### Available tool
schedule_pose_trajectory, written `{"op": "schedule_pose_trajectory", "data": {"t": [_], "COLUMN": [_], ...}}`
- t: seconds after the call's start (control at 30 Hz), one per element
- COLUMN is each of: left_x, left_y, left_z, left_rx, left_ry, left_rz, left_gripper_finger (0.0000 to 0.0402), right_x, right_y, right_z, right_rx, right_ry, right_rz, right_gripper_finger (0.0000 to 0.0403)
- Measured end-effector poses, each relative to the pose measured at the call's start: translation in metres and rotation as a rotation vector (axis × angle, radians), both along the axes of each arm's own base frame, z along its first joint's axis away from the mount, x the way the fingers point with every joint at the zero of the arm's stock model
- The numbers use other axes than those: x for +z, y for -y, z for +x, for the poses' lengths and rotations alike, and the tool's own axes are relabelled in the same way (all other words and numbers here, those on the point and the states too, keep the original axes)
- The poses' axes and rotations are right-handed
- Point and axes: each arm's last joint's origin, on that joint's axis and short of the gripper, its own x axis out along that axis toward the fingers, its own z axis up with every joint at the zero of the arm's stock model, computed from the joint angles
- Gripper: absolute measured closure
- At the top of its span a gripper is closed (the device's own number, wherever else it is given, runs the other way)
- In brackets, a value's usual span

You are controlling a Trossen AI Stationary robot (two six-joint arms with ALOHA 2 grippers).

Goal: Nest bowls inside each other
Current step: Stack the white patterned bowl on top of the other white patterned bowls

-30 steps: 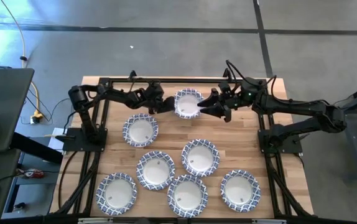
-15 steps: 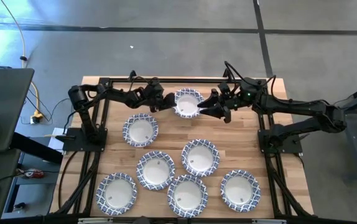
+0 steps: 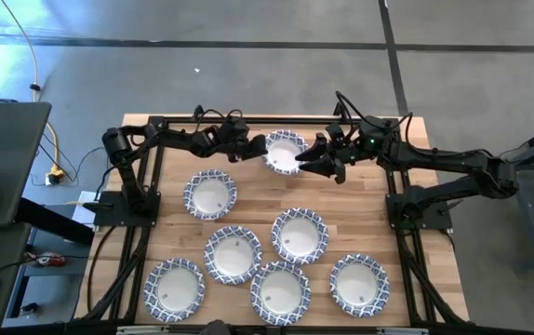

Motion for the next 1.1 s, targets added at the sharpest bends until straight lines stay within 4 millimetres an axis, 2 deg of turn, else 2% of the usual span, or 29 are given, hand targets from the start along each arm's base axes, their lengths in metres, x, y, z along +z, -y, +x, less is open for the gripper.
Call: {"op": "schedule_pose_trajectory", "data": {"t": [0.2, 0.33, 0.6, 0.8, 1.1], "left_x": [0.0, 0.0, 0.0, 0.005, 0.01], "left_y": [0.0, 0.0, 0.0, 0.0, 0.001], "left_z": [0.0, 0.0, 0.0, 0.004, 0.007], "left_rx": [-0.015, -0.021, -0.027, -0.061, -0.121], "left_ry": [-0.008, -0.009, -0.003, 0.069, 0.152], "left_rz": [0.016, 0.025, 0.024, 0.018, -0.008], "left_gripper_finger": [0.0347, 0.0373, 0.038, 0.038, 0.038], "right_x": [0.0, 0.0, -0.004, -0.005, 0.005], "right_y": [0.0, 0.0, 0.0, 0.0, 0.0], "right_z": [0.0, 0.0, 0.0, 0.0, -0.001], "right_rx": [0.0, 0.0, -0.001, -0.012, 0.022], "right_ry": [-0.001, 0.0, -0.036, -0.041, 0.064], "right_rz": [0.0, -0.001, -0.005, -0.014, -0.048], "right_gripper_finger": [0.0197, 0.0197, 0.0197, 0.0197, 0.0197]}}
